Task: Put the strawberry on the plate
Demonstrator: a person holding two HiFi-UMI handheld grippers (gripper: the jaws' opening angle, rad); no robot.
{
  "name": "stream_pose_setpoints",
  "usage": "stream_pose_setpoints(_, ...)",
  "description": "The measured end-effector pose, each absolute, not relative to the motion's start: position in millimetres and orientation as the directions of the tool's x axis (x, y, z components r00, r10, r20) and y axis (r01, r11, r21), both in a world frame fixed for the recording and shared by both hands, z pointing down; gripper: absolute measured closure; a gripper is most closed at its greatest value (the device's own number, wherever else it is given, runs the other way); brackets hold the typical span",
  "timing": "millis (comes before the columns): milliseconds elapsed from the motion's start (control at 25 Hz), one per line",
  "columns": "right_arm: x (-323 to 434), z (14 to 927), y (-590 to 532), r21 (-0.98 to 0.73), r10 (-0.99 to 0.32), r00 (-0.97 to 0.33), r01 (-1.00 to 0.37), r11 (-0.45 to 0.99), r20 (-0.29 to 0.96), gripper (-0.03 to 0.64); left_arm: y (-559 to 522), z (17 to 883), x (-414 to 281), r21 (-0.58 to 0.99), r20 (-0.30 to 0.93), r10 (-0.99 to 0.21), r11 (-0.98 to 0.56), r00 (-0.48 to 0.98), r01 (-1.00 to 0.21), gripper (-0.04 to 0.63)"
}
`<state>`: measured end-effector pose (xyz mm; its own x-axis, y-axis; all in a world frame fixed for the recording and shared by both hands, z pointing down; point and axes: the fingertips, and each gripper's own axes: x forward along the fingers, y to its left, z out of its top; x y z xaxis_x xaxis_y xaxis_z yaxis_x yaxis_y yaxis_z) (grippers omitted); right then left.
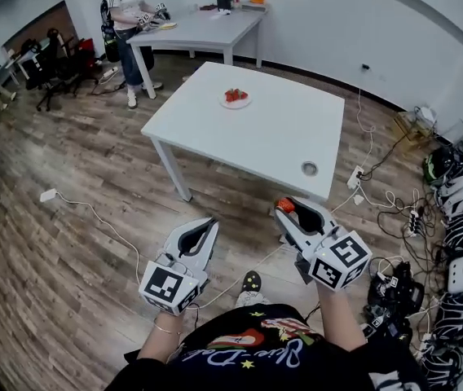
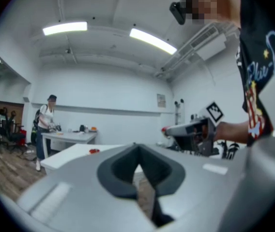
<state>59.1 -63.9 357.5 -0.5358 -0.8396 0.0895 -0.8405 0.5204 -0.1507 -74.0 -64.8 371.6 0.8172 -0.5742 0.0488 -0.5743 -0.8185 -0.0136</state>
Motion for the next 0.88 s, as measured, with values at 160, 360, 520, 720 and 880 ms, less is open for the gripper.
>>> stream_pose_setpoints(160, 70, 357, -145, -0.149, -0.811, -0.575, -0.815, 0.559, 0.103, 0.471, -144, 370, -51, -0.004, 0.057, -0.590, -0.807, 0.806, -0.591, 0.597)
stream_pose_setpoints(360, 85, 363, -227, -0.145, -0.801, -0.587, -0.808, 0.570, 0.118, 0.471, -217, 372, -26, -0.021, 0.072, -0.581, -0.814, 0.811, -0.581, 0.597)
stream_pose_setpoints(520, 92, 378, -300, -0.139, -0.802, -0.575, -0.818, 0.558, 0.160, 0.471, -282, 375, -25, -0.013, 0.067, -0.588, -0.809, 0.806, -0.588, 0.597)
stream_pose_setpoints(720, 103, 400, -409, -0.111, -0.810, -0.537, -0.843, 0.526, 0.236, 0.471, -382, 385, -18, -0.001, 0.068, -0.566, -0.824, 0.822, -0.567, 0.597)
stream_pose_setpoints(880, 107, 427, -494, -0.119, -0.808, -0.501, -0.864, 0.490, 0.310, 0.471, -459, 390, -8, -0.013, 0.077, -0.528, -0.848, 0.845, -0.529, 0.597)
